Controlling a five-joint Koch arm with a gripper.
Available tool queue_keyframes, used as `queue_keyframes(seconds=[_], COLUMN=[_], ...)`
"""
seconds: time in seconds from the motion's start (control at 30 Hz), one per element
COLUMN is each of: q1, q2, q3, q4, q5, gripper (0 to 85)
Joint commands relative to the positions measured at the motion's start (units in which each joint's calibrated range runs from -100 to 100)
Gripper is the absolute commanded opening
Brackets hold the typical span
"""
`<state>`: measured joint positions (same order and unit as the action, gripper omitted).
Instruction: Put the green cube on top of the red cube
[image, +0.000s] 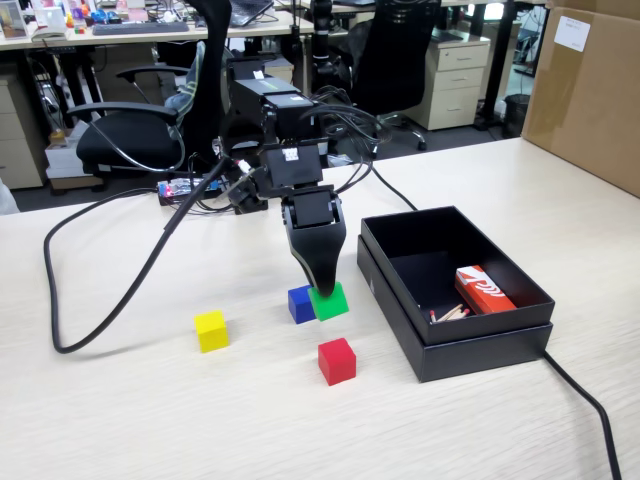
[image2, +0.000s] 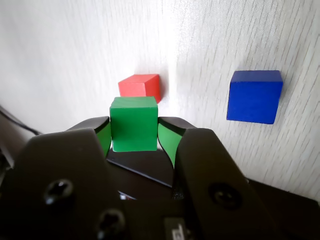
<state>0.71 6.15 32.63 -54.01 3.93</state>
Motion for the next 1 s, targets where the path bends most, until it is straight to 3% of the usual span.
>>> queue_keyframes(seconds=[0.0,0.63,0.77,0.97], q1=[0.0,-0.2,-0.1,-0.1], q2=[0.1,6.6,7.1,7.1], q3=[6.6,8.7,8.2,7.7], q4=[4.5,8.8,9.1,9.1], q5=[-0.1,-0.1,-0.2,-0.2], gripper=[0.9,1.1,16.5,17.3])
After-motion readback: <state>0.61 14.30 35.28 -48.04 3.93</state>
